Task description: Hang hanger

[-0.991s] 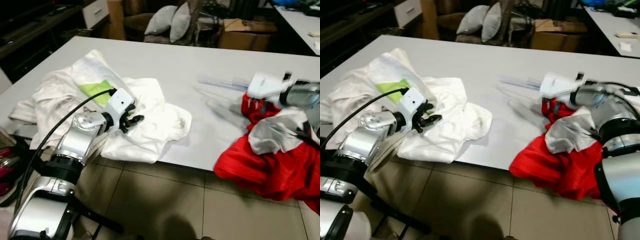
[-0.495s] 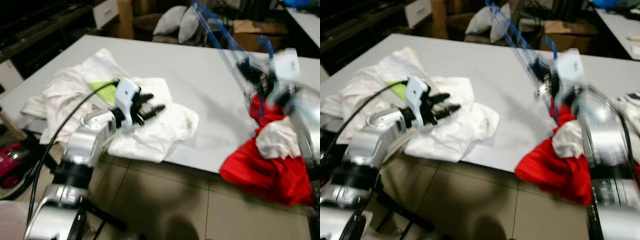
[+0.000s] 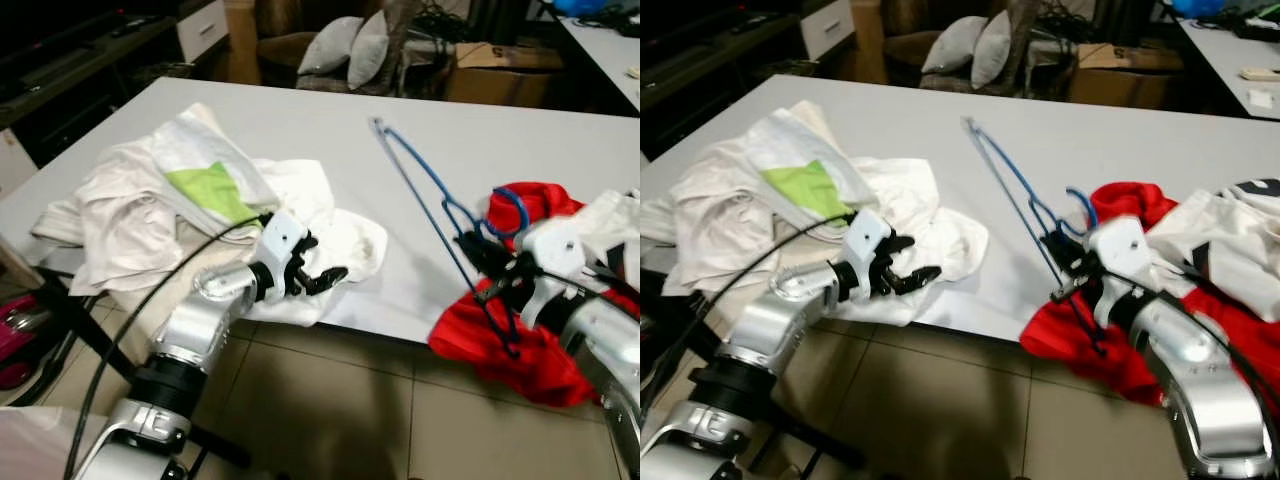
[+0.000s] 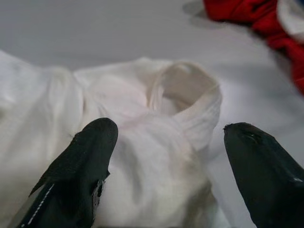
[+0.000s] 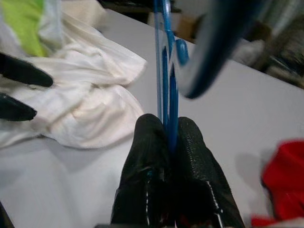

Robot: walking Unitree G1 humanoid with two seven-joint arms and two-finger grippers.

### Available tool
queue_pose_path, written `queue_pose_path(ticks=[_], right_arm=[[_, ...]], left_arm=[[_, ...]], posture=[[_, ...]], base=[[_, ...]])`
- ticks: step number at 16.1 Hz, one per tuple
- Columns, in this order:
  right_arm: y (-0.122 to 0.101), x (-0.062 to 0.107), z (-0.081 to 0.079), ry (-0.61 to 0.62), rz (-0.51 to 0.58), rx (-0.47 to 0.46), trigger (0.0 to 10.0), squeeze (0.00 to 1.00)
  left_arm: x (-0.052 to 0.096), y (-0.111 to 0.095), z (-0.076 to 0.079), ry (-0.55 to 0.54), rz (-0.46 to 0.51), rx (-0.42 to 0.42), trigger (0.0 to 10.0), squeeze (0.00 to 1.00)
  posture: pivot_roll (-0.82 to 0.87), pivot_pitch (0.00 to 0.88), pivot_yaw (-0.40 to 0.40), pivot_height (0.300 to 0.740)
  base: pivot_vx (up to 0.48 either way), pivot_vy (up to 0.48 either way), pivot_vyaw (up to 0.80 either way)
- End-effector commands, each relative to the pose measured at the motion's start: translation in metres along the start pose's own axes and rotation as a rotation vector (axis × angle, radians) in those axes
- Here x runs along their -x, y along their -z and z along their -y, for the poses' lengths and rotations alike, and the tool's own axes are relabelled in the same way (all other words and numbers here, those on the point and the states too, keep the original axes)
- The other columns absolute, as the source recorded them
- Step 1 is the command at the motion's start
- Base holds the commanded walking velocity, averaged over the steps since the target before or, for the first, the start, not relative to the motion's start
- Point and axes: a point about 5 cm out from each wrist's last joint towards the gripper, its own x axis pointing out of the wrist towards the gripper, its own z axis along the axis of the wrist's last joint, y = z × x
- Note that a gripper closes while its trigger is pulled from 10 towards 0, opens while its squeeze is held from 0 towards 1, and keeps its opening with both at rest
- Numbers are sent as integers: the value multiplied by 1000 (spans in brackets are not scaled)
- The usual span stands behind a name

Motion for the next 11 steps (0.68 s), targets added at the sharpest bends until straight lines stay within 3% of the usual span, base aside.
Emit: queue_pose_path(ticks=[1,3,4,5,9,11], right_arm=[[5,5,-2,68,-35,-11,10000,0],[14,13,-14,128,-96,-29,10000,0],[18,15,-19,161,-104,-55,10000,0],[18,16,-21,178,-101,-56,10000,0],[24,17,-30,192,-117,-103,10000,0],[26,15,-35,213,-119,-131,10000,0]], left_arm=[[-1,12,0,-25,-32,-7,10000,0],[-5,24,1,-64,-65,-11,10000,0],[-5,27,0,-87,-76,-5,431,0],[-5,28,-1,-100,-79,-4,0,0],[-4,24,-1,-101,-17,29,0,0],[-2,32,0,-104,-41,19,0,0]], posture=[[-118,0,69,740],[-129,0,67,740],[-134,0,64,740],[-136,0,63,740],[-133,0,57,740],[-132,0,57,740]], base=[[0,0,0],[0,0,0],[0,0,0],[0,0,0],[0,0,0],[0,0,0]])
